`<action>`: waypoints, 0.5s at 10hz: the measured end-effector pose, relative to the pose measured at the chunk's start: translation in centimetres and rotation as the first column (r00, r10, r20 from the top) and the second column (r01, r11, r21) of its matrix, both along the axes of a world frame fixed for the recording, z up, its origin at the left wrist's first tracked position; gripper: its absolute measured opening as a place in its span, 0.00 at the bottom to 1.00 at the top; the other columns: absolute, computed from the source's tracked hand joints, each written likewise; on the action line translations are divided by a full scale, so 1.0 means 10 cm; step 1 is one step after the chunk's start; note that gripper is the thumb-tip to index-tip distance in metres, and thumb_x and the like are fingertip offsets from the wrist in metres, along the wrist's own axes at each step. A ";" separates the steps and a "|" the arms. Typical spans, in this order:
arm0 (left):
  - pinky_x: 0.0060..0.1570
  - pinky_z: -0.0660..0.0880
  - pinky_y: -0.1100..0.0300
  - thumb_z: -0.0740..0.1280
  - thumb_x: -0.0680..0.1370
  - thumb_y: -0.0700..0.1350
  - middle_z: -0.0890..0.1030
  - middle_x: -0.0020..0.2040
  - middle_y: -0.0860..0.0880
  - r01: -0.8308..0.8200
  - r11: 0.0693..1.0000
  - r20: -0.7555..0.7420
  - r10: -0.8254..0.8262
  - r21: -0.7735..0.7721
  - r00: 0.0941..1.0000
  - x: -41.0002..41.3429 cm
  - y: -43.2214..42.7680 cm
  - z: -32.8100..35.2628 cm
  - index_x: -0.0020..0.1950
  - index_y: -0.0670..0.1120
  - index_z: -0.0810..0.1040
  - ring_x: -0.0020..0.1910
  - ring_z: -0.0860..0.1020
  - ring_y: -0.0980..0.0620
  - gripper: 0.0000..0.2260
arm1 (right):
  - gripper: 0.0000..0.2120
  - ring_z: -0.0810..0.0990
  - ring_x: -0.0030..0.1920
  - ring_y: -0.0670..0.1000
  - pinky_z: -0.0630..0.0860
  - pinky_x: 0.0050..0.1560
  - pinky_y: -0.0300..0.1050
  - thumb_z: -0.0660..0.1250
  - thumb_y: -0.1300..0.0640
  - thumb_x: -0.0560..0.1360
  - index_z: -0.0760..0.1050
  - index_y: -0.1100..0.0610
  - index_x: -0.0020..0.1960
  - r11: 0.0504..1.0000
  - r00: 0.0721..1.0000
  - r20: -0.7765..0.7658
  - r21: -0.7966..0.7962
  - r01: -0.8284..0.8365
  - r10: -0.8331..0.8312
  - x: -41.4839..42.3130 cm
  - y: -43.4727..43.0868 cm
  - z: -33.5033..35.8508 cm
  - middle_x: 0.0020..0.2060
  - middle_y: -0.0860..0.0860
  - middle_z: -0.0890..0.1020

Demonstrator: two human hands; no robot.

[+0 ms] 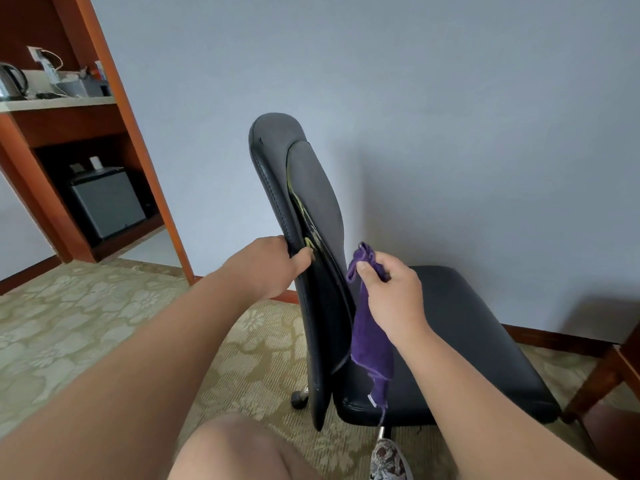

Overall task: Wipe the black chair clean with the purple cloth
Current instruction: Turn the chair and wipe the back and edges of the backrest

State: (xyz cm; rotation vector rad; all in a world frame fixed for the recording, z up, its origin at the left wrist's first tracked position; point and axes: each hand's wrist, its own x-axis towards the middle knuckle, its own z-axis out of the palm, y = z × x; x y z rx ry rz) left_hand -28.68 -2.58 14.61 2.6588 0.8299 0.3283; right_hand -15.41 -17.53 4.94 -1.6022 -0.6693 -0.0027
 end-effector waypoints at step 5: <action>0.17 0.63 0.75 0.57 0.81 0.58 0.75 0.29 0.53 -0.049 0.999 0.014 0.049 -0.005 0.999 0.09 0.24 -0.02 0.40 0.45 0.74 0.21 0.74 0.68 0.19 | 0.12 0.76 0.34 0.49 0.71 0.32 0.45 0.63 0.43 0.79 0.67 0.49 0.44 0.924 0.967 0.250 -0.356 0.137 -0.047 -0.07 0.31 -0.46 0.32 0.44 0.76</action>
